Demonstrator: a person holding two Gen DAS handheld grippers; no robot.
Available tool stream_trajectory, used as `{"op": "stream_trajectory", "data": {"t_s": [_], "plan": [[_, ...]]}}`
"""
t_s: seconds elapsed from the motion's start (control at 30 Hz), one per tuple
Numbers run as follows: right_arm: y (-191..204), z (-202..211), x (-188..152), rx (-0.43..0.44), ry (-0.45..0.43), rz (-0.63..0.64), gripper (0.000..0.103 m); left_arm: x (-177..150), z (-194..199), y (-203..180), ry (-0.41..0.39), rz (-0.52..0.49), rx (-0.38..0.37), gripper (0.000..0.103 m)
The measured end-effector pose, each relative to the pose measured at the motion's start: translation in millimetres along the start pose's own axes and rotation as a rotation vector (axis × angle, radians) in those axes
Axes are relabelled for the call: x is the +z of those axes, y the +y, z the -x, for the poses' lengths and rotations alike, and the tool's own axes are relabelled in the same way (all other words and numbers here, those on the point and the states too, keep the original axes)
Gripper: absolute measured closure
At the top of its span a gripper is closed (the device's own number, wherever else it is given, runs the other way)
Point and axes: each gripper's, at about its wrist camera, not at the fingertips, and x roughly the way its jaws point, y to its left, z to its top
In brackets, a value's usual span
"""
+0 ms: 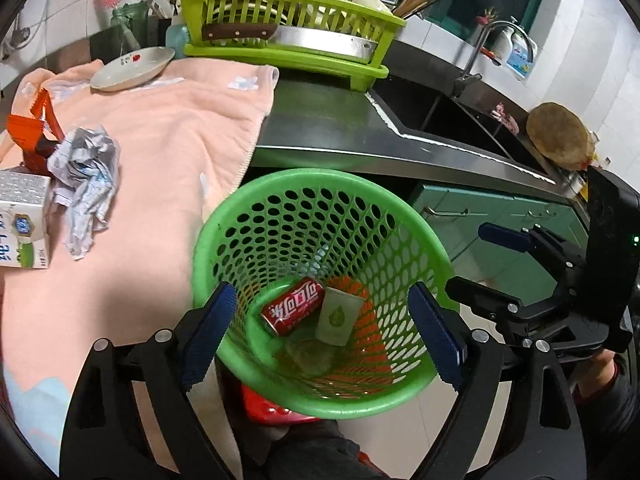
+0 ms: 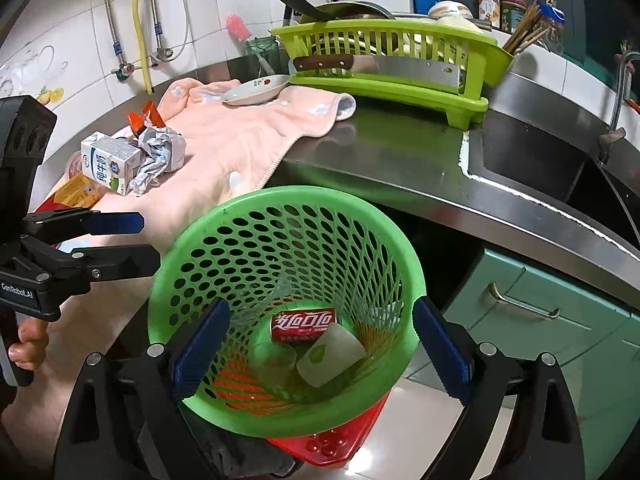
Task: Collect trash
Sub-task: 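Drop the clear plastic cup into the green basket with the left tool, then move both tools back over the remaining trash on the towel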
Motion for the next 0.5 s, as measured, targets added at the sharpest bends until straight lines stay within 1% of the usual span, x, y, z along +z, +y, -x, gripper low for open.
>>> {"op": "stream_trajectory", "data": {"t_s": [0.13, 0.27, 0.5], "plan": [[8, 3, 6, 0.021, -0.009, 0.003, 0.014, -2, 15, 5, -0.023, 0.011, 0.001, 0.016], [20, 1, 15, 0.046, -0.019, 0.020, 0.014, -8, 36, 16, -0.054, 0.015, 0.035, 0.016], [63, -11, 33, 0.116, -0.022, 0.081, 0.014, -20, 79, 50, -0.113, 0.070, 0.095, 0.016]]}}
